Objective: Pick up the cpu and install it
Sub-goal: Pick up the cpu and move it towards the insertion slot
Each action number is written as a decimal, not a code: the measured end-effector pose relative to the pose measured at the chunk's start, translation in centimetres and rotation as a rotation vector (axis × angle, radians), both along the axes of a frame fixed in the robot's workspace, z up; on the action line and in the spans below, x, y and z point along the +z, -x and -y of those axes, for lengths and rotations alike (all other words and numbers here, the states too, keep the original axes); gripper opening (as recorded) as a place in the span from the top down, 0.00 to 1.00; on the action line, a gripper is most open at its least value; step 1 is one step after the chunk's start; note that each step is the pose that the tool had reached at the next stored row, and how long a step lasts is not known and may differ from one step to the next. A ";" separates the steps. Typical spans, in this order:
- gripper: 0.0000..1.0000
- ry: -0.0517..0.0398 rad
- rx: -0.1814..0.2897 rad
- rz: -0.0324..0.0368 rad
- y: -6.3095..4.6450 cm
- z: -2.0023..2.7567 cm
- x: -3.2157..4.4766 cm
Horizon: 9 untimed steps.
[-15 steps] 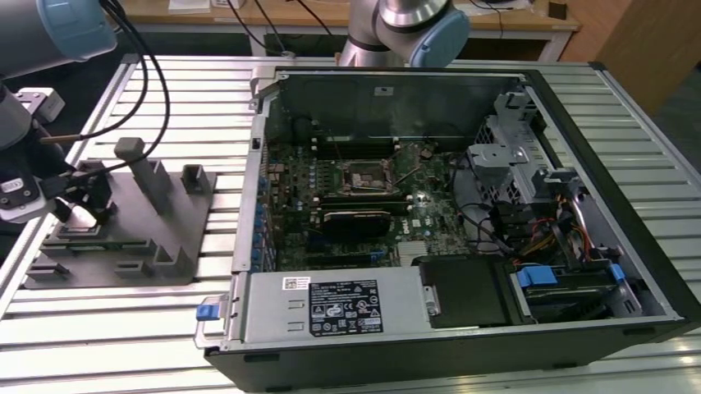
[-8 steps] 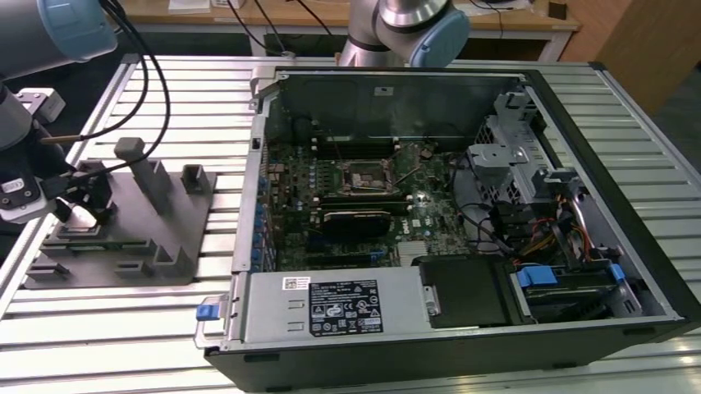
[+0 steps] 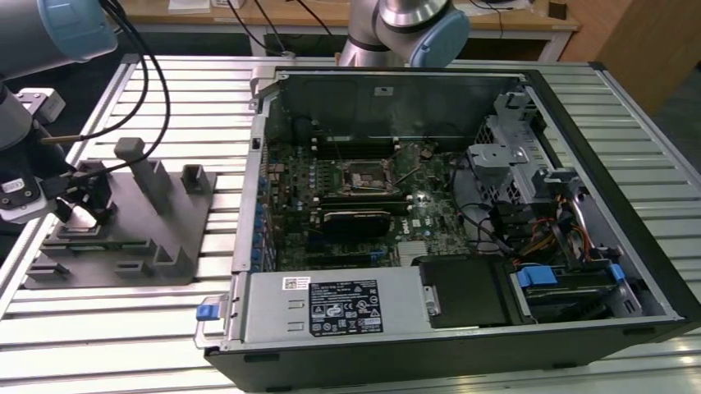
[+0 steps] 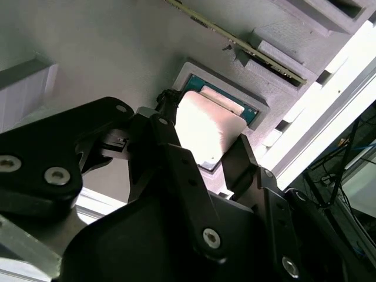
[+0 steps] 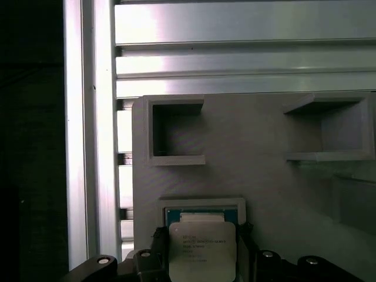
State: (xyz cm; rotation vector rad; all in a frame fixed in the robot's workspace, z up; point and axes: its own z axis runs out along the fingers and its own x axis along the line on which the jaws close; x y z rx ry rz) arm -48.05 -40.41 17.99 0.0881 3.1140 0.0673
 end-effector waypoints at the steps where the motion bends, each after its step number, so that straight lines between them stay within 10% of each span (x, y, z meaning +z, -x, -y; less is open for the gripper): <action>1: 0.45 0.0000 0.000 0.0000 0.0 0.00 0.00; 9: 0.45 -0.0001 0.000 0.0001 0.0 0.00 1.09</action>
